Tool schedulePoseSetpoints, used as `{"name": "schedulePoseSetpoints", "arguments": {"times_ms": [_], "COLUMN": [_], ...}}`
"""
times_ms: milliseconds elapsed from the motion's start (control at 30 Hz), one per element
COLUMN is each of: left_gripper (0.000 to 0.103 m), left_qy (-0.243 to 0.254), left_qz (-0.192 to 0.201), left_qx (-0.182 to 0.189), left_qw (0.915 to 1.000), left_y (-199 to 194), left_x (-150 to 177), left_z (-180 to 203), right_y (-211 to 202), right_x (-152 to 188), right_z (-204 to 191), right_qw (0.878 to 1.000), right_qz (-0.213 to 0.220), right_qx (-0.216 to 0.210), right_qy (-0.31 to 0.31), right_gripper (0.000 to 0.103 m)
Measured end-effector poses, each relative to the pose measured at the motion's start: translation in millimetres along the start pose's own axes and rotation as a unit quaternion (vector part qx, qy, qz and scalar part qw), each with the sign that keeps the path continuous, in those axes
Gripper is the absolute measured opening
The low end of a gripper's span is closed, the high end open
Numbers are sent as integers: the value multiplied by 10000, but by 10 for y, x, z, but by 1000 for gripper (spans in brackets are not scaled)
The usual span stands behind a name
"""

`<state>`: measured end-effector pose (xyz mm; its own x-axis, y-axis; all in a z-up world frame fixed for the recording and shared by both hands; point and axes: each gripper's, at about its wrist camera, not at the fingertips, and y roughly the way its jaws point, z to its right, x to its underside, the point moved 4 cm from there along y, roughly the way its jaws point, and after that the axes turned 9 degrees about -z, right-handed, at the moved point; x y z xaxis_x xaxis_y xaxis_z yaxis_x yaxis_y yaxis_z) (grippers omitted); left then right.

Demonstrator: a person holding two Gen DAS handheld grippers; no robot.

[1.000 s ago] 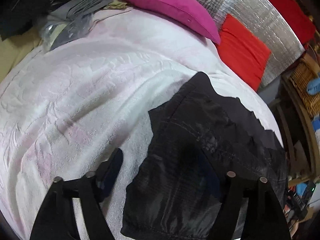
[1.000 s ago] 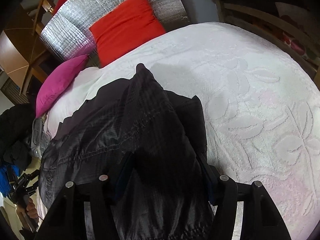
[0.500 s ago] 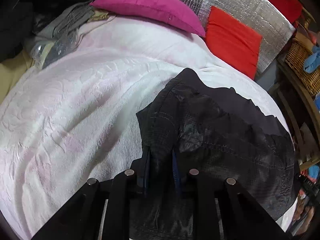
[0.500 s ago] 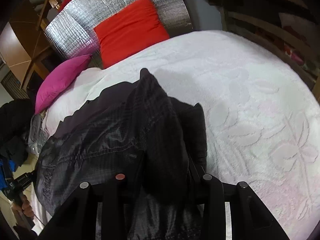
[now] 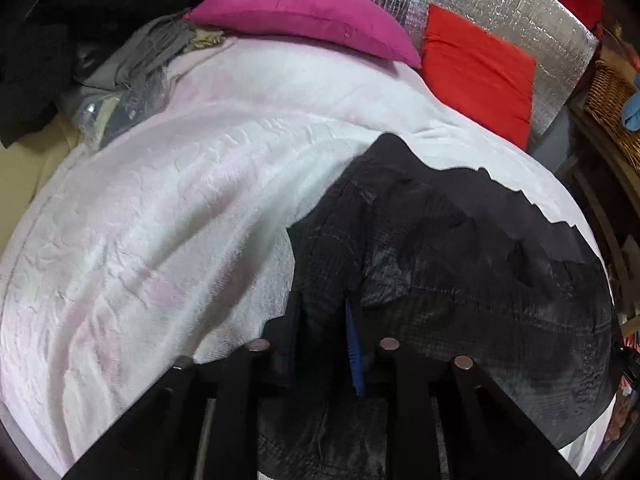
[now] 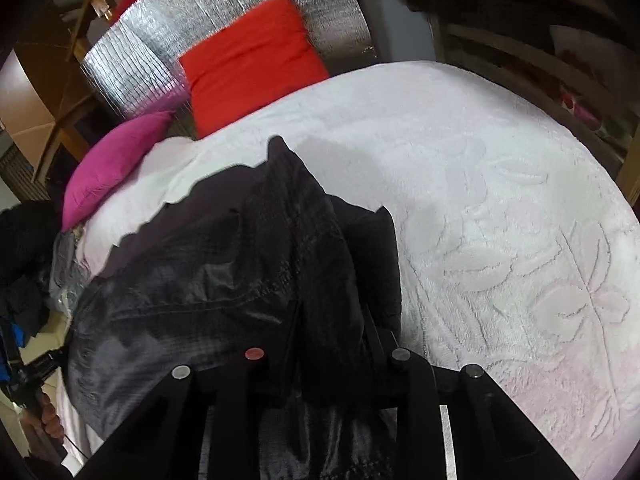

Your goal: Fold large clothes

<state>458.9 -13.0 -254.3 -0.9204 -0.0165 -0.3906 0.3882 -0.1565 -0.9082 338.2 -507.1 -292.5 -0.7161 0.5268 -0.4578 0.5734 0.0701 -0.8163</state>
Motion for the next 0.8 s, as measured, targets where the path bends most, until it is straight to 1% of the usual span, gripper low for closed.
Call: {"name": "schedulePoseSetpoints", "arguments": {"times_ms": [33,67,100,133,167,200,267,333,400,500,667,800], "left_gripper": [39,42,50,58,60,61,64,68,69,72,78,79], "left_qy": [-9,3,30,49,57,64,132,161,151,260,442,603], "left_qz": [39,107,209,303,431,545,805,970,1074,1208,1563,1674], "left_qx": [-43,-35,-16,-26,-77,-129,-235,-240,-201,-181,-517,-678], "left_qw": [10000,9999,9998,9995,9990,9984,9964,9949,9939,9922,9854,9817], "left_y": [-41,-83,-142,-193,-258,-312,-456,-573,-669,-798,-1059,-1188], "left_x": [-2,-2,-7,-11,-8,-9,6,39,106,253,557,742], "left_z": [-4,0,9,14,18,21,55,92,132,233,354,394], "right_y": [-28,-58,-77,-103,-137,-214,-381,-528,-654,-785,-981,-1075], "right_x": [-7,-10,-14,-16,-21,-26,-30,-9,52,136,324,532], "right_z": [7,16,26,32,42,55,55,64,68,20,-48,-149], "right_qw": [9999,9996,9995,9994,9993,9990,9975,9958,9931,9904,9815,9762], "right_qz": [7,-20,-35,-18,43,220,587,743,852,901,950,897], "right_qx": [-113,-218,-260,-278,-291,-287,-291,-406,-657,-940,-1568,-1885], "right_qy": [78,153,196,215,231,259,279,349,458,462,555,595], "right_gripper": [30,31,35,49,62,75,75,75,75,75,75,76]}}
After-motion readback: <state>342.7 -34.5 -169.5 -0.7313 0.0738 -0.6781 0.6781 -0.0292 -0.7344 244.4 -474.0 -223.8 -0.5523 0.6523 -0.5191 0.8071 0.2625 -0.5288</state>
